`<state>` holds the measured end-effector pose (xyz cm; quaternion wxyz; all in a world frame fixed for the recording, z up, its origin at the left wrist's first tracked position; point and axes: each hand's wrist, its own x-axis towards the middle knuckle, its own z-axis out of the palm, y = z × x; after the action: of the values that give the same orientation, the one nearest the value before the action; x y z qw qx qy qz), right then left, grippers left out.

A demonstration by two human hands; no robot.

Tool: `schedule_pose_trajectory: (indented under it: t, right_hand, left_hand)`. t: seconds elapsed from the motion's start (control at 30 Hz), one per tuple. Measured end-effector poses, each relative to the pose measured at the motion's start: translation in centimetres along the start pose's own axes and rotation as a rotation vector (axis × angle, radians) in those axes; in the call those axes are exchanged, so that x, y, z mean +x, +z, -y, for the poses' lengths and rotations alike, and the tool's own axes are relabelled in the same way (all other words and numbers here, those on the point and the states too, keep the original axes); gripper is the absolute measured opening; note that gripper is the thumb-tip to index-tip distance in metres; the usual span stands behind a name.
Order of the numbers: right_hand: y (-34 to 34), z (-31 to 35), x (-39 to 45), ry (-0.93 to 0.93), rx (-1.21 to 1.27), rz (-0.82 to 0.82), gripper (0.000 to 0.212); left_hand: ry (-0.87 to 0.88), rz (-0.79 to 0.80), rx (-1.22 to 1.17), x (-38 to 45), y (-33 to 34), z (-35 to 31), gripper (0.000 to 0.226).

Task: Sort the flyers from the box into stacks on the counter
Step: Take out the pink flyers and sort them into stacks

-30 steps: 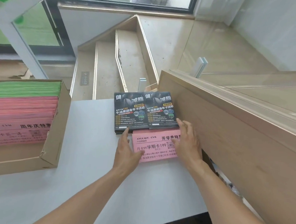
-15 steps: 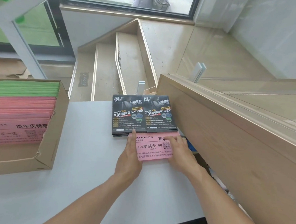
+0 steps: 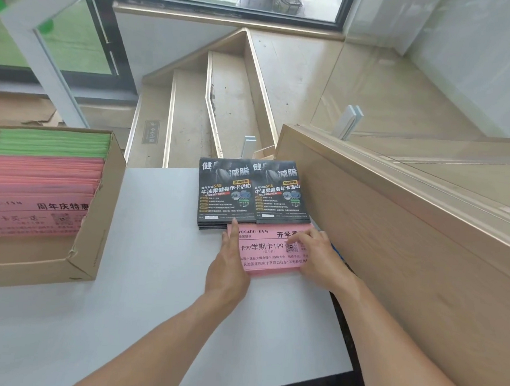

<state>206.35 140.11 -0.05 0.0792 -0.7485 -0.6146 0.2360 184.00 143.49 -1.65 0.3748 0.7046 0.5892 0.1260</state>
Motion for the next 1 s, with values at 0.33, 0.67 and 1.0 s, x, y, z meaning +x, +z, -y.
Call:
schedule_pose_trajectory:
  t: [0.33,0.67,1.0]
  right_hand:
    - [0.2,0.3,0.1,0.009,-0.002,0.025,0.06]
    - [-0.4,0.6,-0.2,0.02,-0.046,0.041,0.057]
    - [1.8,6.7,-2.0,-0.041,-0.149,0.03,0.061]
  left_hand:
    - [0.125,0.005,0.183,-0.6,0.4,-0.5,0.112]
    - [0.086,-0.022,0.055,-0.5,0.5,0.2,0.109]
    - [0.162,-0.07,-0.214,-1.7,-1.1,1.5,0.108]
